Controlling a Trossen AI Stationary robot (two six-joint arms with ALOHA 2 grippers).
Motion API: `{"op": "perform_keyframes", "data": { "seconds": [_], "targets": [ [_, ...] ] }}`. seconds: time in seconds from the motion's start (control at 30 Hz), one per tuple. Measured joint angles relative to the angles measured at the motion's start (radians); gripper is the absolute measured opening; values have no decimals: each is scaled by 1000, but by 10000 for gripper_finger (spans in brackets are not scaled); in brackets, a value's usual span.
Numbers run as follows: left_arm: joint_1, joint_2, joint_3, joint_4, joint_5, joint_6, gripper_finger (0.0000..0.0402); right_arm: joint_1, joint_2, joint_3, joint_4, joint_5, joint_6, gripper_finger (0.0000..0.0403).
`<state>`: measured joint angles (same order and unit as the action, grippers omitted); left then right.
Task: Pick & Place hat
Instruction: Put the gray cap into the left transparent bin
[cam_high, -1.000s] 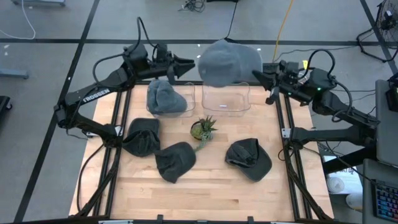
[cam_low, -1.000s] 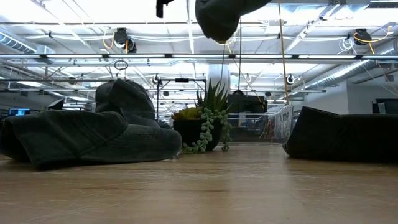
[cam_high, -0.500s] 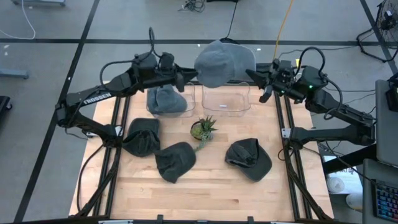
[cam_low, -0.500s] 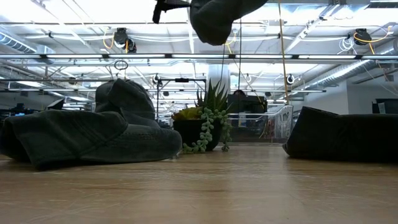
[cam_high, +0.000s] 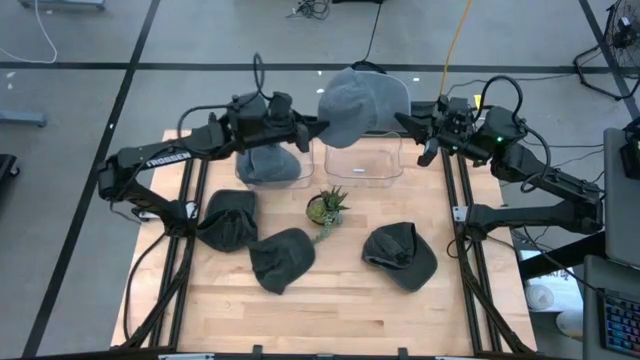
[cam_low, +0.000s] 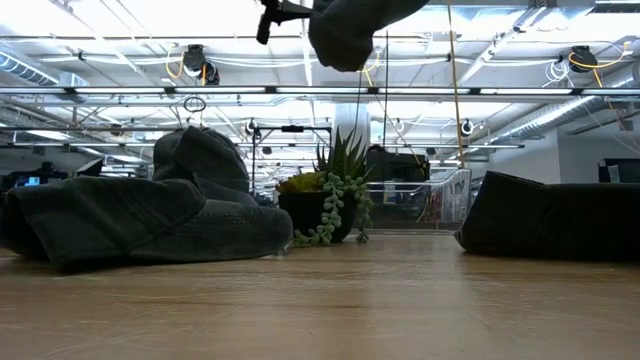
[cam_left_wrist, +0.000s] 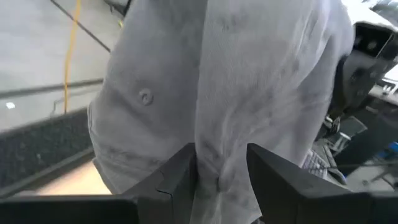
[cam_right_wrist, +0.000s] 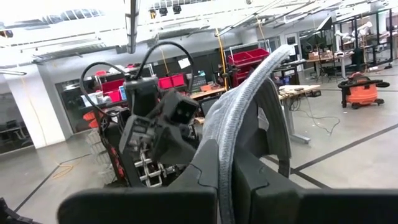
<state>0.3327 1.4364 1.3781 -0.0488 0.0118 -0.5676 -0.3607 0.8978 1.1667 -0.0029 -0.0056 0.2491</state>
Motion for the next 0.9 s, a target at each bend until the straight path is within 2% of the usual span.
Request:
{"op": "perform_keyframes", "data": {
  "seconds": [0.17, 0.23, 0.33, 0.4, 0.43, 0.63, 0.9],
  "targets": [
    [-9, 29, 0, 45, 46, -37, 147, 0, 0, 0, 0, 0, 0, 0],
    [-9, 29, 0, 61, 57, -48, 132, 0, 0, 0, 0, -5, 0, 0],
    [-8, 25, 0, 66, 74, -56, 76, 0, 0, 0, -1, -29, 0, 0],
    [-2, 19, -1, 91, 121, -45, 30, 0, -1, 0, -5, -29, 0, 0],
    [-1, 17, -1, 113, 143, -45, 21, 0, -1, 0, -11, -30, 0, 1],
    [24, -13, -1, 208, 254, -92, 22, 0, -3, 0, -53, -47, 29, 1],
    [78, -89, -1, 246, 308, -133, 22, 6, -5, 1, -94, -59, 84, 3]
  ]
}}
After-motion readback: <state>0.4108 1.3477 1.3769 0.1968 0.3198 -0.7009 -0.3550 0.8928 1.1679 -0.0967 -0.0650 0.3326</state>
